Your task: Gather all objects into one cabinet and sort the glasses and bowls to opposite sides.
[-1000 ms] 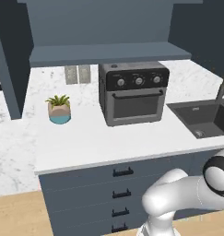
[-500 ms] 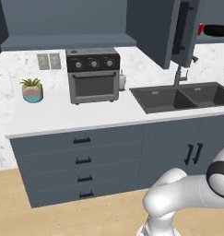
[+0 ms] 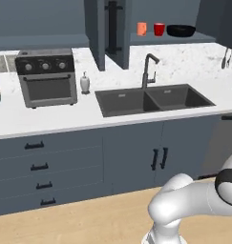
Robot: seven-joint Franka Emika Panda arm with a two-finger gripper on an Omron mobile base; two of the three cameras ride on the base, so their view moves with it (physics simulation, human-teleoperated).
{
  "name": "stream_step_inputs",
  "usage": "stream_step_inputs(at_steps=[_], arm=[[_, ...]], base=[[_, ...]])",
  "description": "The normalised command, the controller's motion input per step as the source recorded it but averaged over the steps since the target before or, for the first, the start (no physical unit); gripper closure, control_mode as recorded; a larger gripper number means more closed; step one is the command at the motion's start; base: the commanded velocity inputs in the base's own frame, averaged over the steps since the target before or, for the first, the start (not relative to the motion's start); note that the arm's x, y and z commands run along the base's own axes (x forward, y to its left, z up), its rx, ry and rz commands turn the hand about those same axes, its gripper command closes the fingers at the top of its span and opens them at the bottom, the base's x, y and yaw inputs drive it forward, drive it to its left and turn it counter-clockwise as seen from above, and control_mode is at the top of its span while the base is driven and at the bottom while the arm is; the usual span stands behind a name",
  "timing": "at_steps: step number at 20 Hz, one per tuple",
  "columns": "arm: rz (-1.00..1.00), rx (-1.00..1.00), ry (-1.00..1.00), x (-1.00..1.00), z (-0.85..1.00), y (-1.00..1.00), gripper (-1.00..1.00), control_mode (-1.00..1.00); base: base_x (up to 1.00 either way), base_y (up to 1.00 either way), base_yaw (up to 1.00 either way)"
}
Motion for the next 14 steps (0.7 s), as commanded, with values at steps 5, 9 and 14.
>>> stream_step_inputs(at_steps=[5,9,14], arm=[[0.00,0.00,0.00,0.00,0.00,0.00,1.00,1.00],[0.00,0.00,0.00,0.00,0.00,0.00,1.00,1.00],[0.00,0.00,0.00,0.00,0.00,0.00,1.00,1.00]], base=[[0.77,-0.78,-0.04],[0.64,-0.35,-0.01],[0.61,0.00,-0.01]])
